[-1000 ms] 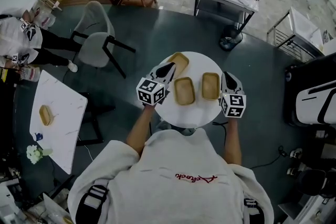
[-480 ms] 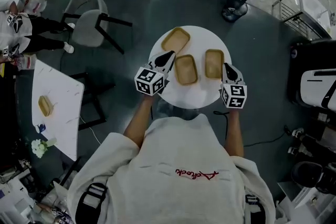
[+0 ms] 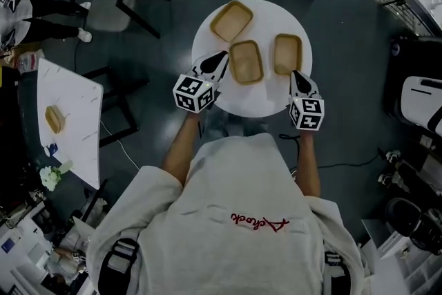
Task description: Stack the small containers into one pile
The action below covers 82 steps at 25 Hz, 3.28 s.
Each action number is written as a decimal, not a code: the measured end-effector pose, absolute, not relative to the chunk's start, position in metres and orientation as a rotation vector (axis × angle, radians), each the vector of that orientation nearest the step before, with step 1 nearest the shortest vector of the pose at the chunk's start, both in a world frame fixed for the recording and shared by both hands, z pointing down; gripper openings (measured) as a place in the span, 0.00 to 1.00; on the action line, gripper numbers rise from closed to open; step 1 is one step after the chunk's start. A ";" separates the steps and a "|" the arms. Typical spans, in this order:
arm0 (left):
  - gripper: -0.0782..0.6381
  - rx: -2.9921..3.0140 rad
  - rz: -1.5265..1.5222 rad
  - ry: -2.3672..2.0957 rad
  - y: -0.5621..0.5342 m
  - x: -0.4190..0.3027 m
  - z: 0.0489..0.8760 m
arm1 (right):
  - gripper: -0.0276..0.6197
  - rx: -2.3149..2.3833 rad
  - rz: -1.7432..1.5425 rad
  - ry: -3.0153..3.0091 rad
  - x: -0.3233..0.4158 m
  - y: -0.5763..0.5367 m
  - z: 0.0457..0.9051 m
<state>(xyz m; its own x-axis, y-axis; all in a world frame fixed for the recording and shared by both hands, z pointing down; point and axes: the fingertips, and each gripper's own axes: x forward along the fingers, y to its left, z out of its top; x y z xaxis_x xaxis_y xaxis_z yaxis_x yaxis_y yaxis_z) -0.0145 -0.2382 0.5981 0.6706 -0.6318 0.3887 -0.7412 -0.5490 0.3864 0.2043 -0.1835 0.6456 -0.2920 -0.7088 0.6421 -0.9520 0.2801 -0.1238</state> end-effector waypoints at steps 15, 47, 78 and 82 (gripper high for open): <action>0.13 2.310 0.299 -1.040 -0.210 -0.014 0.626 | 0.07 1.041 0.417 -1.941 0.198 -0.142 0.715; 0.13 2.258 0.290 -1.105 -0.198 -0.039 0.633 | 0.09 0.469 -0.134 -1.720 0.195 -0.155 0.752; 0.13 2.196 0.171 -1.300 -0.172 -0.091 0.609 | 0.09 0.158 -0.506 -1.845 0.050 -0.115 0.715; 0.13 2.179 0.162 -1.316 -0.167 -0.096 0.611 | 0.09 0.125 -0.496 -1.833 0.051 -0.110 0.723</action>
<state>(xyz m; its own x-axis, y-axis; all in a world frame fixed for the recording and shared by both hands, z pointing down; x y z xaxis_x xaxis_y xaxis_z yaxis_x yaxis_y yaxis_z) -0.0965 -0.1667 0.6113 0.5056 -0.7712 0.3869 -0.8420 -0.3431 0.4163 0.0514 -0.1098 0.7234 -0.3203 -0.3299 0.8880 0.1626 0.9044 0.3946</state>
